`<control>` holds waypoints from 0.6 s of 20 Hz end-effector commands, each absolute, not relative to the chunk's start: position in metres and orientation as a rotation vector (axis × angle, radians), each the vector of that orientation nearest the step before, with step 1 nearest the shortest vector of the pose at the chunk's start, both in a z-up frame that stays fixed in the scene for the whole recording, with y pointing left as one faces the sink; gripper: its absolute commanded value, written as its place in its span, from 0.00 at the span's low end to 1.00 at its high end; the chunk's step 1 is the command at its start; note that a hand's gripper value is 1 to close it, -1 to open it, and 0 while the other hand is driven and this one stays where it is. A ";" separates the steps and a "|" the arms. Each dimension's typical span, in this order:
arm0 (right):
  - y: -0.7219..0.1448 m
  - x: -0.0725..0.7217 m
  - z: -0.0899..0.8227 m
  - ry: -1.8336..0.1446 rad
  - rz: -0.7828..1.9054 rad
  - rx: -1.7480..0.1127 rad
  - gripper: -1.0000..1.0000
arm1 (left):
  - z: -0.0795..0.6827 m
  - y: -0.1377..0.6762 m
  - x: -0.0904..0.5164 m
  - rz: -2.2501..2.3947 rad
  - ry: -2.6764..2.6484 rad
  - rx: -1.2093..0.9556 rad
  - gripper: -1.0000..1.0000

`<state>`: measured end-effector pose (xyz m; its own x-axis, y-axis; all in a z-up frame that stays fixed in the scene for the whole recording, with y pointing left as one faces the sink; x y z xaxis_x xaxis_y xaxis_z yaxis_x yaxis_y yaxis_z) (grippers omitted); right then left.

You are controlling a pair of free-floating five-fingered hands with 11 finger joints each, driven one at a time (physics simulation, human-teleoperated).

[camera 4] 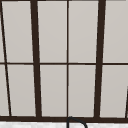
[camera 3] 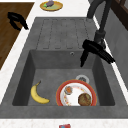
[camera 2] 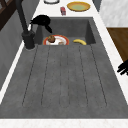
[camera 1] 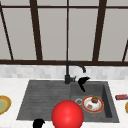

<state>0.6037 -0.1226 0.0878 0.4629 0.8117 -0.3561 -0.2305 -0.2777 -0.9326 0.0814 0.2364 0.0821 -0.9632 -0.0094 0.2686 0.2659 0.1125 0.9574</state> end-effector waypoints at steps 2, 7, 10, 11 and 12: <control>-0.148 0.592 0.073 -0.543 1.099 -1.438 0.00 | 0.082 0.236 0.081 -1.948 -2.178 -0.256 0.50; -0.153 0.565 0.069 -0.642 1.065 -1.343 0.00 | 0.082 0.236 0.081 -1.948 -2.178 -0.256 0.50; -0.156 0.544 0.066 -0.652 1.055 -1.282 0.00 | 0.082 0.236 0.081 -1.948 -2.178 -0.256 0.50; -0.157 0.538 0.066 -0.660 1.049 -1.263 0.00 | 0.082 0.236 0.081 -1.948 -2.178 -0.256 0.50; -0.158 0.532 0.065 -0.669 1.043 -1.243 0.00 | 0.082 0.236 0.081 -1.948 -2.178 -0.256 0.50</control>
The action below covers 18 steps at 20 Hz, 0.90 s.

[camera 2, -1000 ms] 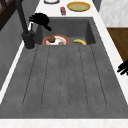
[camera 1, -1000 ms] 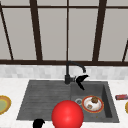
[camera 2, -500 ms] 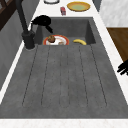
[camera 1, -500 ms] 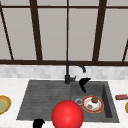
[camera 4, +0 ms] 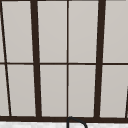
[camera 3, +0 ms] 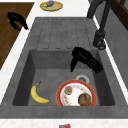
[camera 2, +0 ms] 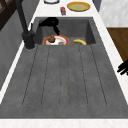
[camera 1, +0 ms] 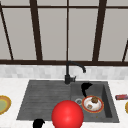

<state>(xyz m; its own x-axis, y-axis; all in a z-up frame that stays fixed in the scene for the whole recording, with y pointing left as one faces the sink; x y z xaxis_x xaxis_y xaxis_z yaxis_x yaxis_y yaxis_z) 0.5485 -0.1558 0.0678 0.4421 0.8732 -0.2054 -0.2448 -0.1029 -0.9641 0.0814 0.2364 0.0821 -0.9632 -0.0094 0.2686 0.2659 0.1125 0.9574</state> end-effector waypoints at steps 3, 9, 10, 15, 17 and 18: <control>-0.160 0.514 0.062 -0.697 1.027 -1.179 0.00 | 0.082 0.236 0.081 -1.948 -2.178 -0.256 0.50; -0.172 0.477 0.050 -0.766 0.994 -1.064 0.00 | 0.082 0.236 0.081 -1.948 -2.178 -0.256 0.50; -0.174 0.471 0.048 -0.778 0.989 -1.045 0.00 | 0.082 0.236 0.081 -1.948 -2.178 -0.256 0.50; -0.183 0.441 0.037 -0.832 0.962 -0.948 0.00 | 0.082 0.236 0.081 -1.948 -2.178 -0.256 0.50; -0.192 0.431 0.030 -0.837 0.948 -0.924 0.00 | 0.082 0.236 0.081 -1.948 -2.178 -0.256 0.50; -0.195 0.426 0.027 -0.845 0.941 -0.908 0.00 | 0.082 0.236 0.081 -1.948 -2.178 -0.256 0.50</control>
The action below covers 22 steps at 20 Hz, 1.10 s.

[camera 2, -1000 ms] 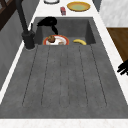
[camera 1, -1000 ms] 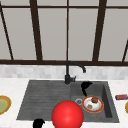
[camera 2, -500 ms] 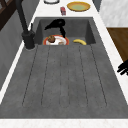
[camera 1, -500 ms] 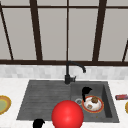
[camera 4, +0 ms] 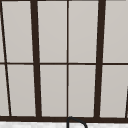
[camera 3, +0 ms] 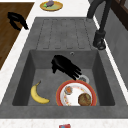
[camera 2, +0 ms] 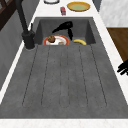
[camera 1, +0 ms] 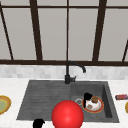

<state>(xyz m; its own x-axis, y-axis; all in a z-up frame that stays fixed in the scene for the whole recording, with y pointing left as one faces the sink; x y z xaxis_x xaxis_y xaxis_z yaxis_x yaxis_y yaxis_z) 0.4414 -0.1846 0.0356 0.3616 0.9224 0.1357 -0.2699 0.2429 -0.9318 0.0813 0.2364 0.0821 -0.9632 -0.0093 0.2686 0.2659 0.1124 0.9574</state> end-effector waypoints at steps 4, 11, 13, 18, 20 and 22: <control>-0.206 0.418 0.013 -0.873 0.939 -0.831 0.00 | 0.082 0.236 0.081 -1.948 -2.178 -0.256 0.50; -0.217 0.446 -0.009 -0.785 1.050 -0.801 0.00 | 0.082 0.236 0.081 -1.948 -2.178 -0.256 0.50; -0.221 0.455 -0.018 -0.751 1.070 -0.779 0.00 | 0.082 0.236 0.081 -1.948 -2.178 -0.256 0.50; -0.228 0.479 -0.038 -0.710 1.106 -0.742 0.00 | 0.082 0.236 0.081 -1.948 -2.178 -0.256 0.50; -0.234 0.490 -0.047 -0.671 1.089 -0.721 0.00 | 0.082 0.236 0.081 -1.948 -2.178 -0.256 0.50; -0.236 0.503 -0.057 -0.658 1.088 -0.719 0.00 | 0.082 0.236 0.081 -1.948 -2.178 -0.256 0.50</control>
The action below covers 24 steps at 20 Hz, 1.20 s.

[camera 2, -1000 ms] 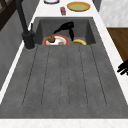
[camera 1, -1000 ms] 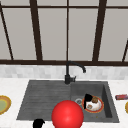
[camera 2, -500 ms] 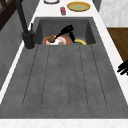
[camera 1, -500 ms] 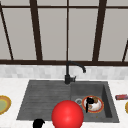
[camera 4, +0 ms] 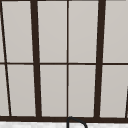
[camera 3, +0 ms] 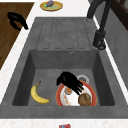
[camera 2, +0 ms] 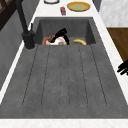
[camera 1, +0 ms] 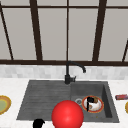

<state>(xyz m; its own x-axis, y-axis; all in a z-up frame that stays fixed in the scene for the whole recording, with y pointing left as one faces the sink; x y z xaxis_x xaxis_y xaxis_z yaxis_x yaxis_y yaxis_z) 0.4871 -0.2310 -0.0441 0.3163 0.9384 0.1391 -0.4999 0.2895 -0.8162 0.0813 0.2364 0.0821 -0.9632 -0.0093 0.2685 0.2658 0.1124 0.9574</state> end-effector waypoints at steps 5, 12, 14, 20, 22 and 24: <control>-0.238 0.516 -0.067 -0.642 1.091 -0.753 0.00 | 0.082 0.236 0.081 -1.948 -2.178 -0.256 0.50; -0.248 0.485 -0.051 -0.675 1.050 -0.730 0.00 | 0.082 0.236 0.081 -1.948 -2.178 -0.256 0.50; -0.254 0.481 -0.045 -0.715 1.053 -0.713 0.00 | 0.082 0.236 0.081 -1.948 -2.178 -0.256 0.50; -0.243 0.467 -0.063 -0.725 1.070 -0.743 0.00 | 0.082 0.236 0.081 -1.948 -2.178 -0.256 0.50; -0.251 0.452 -0.061 -0.760 1.037 -0.739 0.00 | 0.082 0.236 0.081 -1.948 -2.178 -0.256 0.50; -0.249 0.445 -0.056 -0.775 1.030 -0.738 0.00 | 0.082 0.236 0.081 -1.948 -2.178 -0.256 0.50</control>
